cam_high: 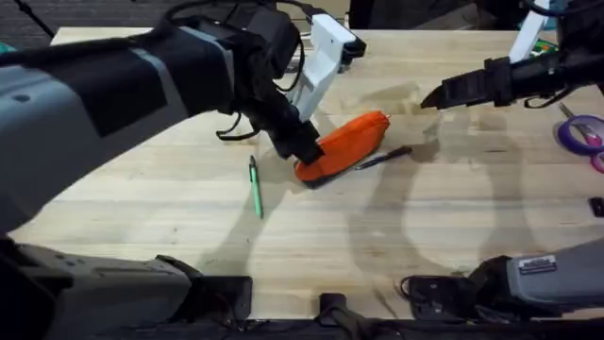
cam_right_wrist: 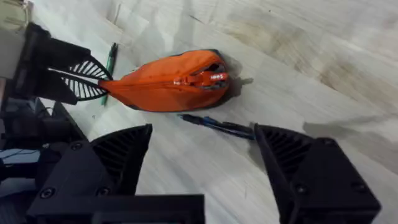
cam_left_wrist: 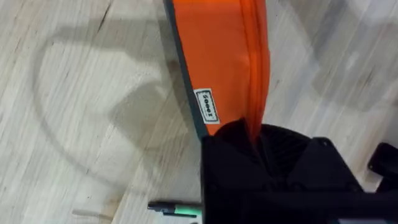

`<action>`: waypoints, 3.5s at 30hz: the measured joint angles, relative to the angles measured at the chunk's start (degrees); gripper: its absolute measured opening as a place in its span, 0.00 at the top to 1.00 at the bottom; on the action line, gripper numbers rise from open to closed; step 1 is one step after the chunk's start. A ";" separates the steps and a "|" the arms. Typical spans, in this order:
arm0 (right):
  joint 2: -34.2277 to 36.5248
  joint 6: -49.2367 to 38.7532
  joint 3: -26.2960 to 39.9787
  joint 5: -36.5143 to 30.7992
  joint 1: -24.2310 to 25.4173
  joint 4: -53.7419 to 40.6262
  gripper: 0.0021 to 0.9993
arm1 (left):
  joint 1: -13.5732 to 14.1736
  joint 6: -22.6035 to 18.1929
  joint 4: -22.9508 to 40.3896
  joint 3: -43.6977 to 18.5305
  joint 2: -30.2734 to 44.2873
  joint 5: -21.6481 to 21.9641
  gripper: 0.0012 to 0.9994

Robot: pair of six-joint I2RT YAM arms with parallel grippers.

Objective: Unzip the bag, pick up the pens from the table one at a time and place them inside, then zip the bag closed.

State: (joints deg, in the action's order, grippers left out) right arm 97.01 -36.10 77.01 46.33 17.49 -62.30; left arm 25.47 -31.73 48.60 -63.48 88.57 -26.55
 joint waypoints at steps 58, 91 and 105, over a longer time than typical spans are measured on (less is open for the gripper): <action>6.84 -0.02 0.11 0.02 -8.82 13.53 0.00 | 0.00 0.00 -0.02 0.00 -0.02 0.00 0.96; 12.98 0.02 0.20 0.80 -13.96 12.93 0.30 | 0.00 0.00 -0.17 0.00 0.00 0.00 0.96; 12.98 0.02 0.24 1.76 -13.90 11.05 0.63 | 0.02 0.00 -0.25 0.00 -0.01 -0.02 0.96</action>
State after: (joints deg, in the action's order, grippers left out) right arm 110.00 -36.08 77.25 48.08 3.60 -51.25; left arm 25.50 -31.73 48.34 -63.48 88.57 -26.57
